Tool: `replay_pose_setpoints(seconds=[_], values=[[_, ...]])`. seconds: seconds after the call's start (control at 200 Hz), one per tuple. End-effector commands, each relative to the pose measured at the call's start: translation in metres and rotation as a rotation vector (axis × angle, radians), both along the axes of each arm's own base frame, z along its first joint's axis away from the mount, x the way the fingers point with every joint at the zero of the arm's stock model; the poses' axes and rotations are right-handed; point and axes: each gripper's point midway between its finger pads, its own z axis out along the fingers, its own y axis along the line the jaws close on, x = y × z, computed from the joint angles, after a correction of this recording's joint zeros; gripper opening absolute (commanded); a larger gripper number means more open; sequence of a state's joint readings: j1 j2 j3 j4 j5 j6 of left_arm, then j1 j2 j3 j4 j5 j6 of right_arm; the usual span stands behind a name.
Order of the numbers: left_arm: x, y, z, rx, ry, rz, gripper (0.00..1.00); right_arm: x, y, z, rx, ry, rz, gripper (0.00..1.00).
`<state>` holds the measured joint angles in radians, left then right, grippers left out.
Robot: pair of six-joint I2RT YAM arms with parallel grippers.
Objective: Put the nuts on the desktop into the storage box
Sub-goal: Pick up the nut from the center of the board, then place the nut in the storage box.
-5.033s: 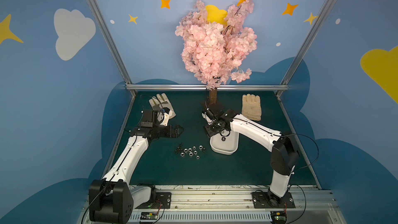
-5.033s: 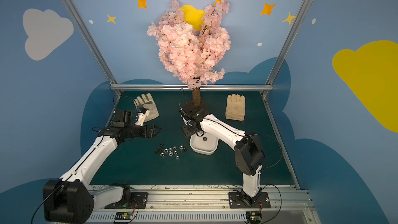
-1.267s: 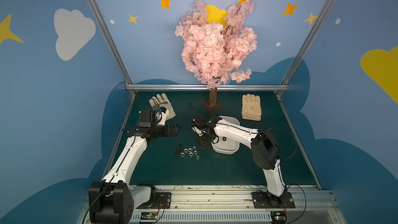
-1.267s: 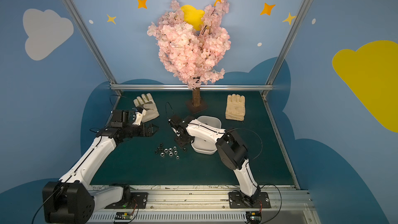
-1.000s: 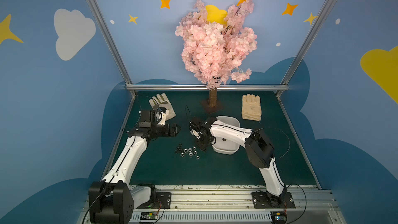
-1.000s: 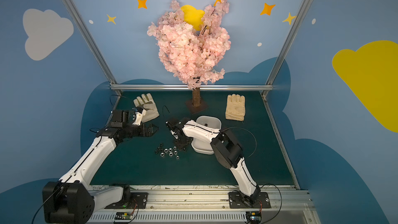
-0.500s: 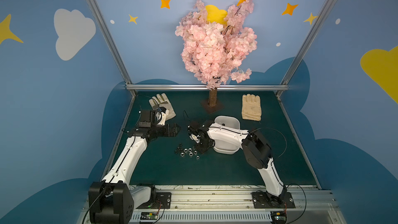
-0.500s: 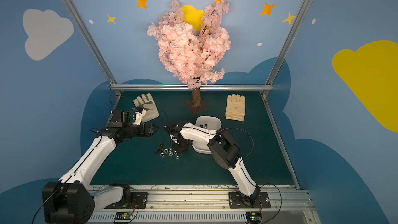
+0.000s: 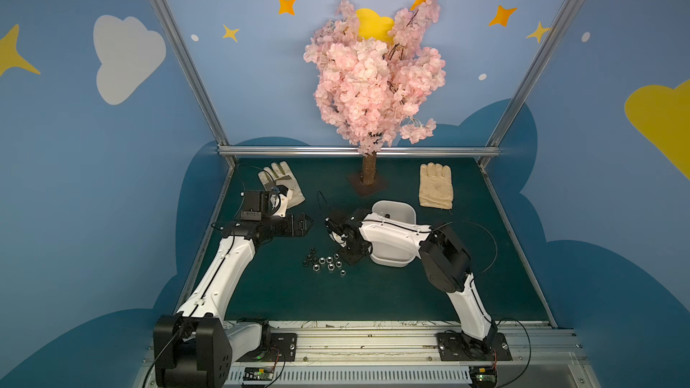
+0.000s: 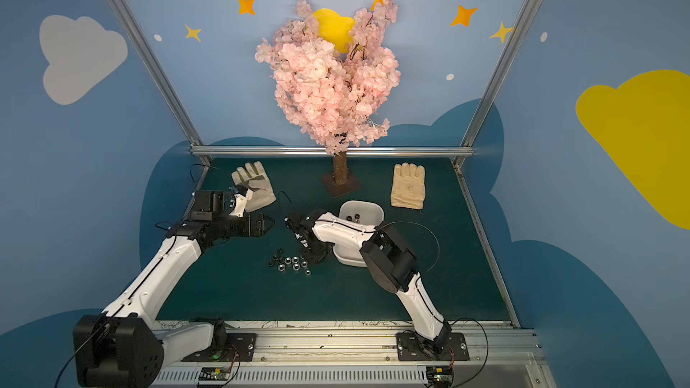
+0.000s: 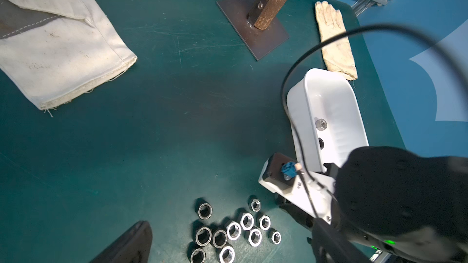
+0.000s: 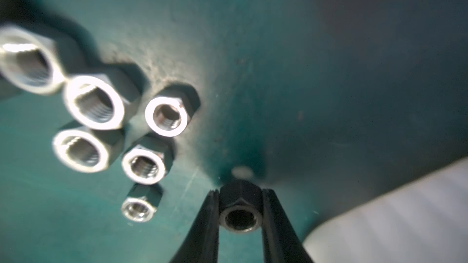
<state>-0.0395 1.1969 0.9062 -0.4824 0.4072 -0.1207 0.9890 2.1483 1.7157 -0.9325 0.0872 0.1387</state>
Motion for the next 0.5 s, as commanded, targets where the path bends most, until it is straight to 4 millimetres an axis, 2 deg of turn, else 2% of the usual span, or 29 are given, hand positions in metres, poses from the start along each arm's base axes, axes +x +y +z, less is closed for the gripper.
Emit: replay_pose_setpoints(seconds=[0.0,0.07,0.175,0.25,0.331,0.496], values=[[0.003,-0.001,0.009,-0.017,-0.029,0.000,1.00,0.033,-0.005,0.072,0.138,-0.158,-0.101,0.16],[0.003,-0.001,0.007,-0.018,-0.026,0.002,1.00,0.048,-0.022,0.090,0.178,-0.188,-0.181,0.16],[0.004,-0.002,0.005,-0.020,-0.023,0.000,1.00,0.066,-0.058,0.092,0.184,-0.169,-0.293,0.16],[0.004,-0.002,0.006,-0.022,-0.023,-0.001,1.00,0.073,-0.084,0.083,0.126,-0.153,-0.350,0.17],[0.003,-0.001,0.006,-0.016,-0.025,0.001,1.00,0.075,-0.103,0.070,0.077,-0.128,-0.382,0.17],[0.003,0.001,0.010,-0.002,-0.040,0.009,1.00,0.071,-0.112,0.041,0.051,-0.030,-0.420,0.17]])
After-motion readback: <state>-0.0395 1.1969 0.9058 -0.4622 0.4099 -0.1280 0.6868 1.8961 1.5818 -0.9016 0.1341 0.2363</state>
